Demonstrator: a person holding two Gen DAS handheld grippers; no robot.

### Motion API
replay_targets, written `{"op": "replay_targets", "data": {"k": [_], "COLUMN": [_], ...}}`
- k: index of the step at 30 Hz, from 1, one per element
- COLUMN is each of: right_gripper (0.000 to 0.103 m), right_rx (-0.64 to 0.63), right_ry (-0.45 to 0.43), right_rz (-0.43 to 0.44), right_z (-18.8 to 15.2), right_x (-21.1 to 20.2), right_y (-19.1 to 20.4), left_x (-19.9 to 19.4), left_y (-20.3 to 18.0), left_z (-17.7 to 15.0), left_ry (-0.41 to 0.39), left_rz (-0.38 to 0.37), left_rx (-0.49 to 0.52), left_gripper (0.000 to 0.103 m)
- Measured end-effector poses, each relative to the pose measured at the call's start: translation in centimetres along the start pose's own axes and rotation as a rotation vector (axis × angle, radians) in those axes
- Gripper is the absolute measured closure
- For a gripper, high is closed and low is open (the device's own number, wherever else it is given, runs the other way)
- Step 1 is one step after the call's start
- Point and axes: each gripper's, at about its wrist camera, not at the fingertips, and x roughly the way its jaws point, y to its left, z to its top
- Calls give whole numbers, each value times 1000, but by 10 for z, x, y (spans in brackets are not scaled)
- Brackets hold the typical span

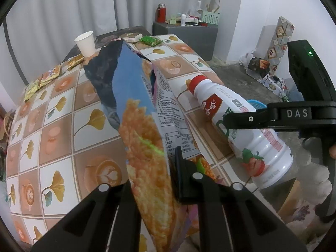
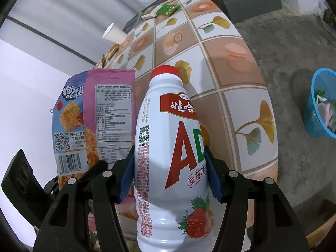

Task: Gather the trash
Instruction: 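Carry the AD bottle and blue-pink snack bag with both grippers toward the blue wastebasket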

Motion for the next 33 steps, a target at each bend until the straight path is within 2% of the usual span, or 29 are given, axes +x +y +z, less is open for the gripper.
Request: {"op": "replay_targets", "data": {"k": [14,25,33], "right_gripper": [47,46,46], "right_rx": [-2,34,86], "right_ry": [-29,-80,-161], "right_rz": [35,44,83], "right_z": [-3,-21,-39], "right_x": [-15,-33,-60], "right_y": [1,2,-12], "left_x": [-11,-24,-27], "left_y": [1,-7,-29], "left_z": [-2,-2,-5], "left_ry": [-44,-108,-109], "left_rz": [-4,-111,-132], "left_rx": [1,44,93], "left_gripper": [98,100,100]}}
